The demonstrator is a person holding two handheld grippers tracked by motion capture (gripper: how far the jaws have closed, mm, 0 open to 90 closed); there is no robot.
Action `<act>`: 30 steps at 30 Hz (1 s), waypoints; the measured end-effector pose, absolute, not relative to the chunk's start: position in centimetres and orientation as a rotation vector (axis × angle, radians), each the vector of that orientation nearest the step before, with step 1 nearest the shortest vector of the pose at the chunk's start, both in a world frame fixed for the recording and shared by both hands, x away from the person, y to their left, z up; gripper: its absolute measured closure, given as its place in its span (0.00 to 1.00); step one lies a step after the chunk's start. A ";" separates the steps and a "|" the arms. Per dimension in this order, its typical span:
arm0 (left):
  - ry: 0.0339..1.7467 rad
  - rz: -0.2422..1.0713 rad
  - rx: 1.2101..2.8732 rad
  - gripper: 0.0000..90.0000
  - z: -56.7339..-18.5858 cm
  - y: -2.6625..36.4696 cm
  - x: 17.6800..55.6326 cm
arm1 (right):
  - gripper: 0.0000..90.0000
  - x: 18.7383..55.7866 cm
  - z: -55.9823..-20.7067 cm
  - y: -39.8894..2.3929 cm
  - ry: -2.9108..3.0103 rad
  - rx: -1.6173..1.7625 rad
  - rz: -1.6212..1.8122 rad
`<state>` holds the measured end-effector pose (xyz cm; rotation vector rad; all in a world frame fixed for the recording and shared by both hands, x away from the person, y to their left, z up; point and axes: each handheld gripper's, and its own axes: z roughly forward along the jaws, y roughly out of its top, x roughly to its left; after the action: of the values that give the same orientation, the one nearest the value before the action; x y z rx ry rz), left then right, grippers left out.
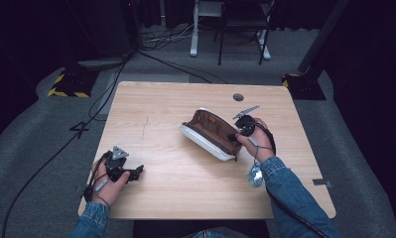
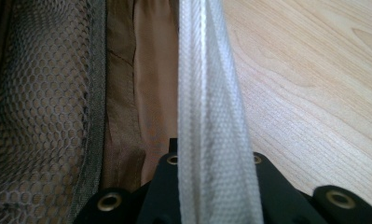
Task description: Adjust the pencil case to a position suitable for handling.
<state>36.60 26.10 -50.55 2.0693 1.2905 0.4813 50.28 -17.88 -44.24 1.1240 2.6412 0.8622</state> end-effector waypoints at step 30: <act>1.288 0.480 2.072 0.12 -50.5 26.0 36.7 | 0.97 45.7 -40.6 -18.2 2.685 1.018 0.965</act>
<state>36.66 26.04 -50.55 2.0717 1.2879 0.4797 45.72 -18.19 -40.60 1.0183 2.6853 0.9649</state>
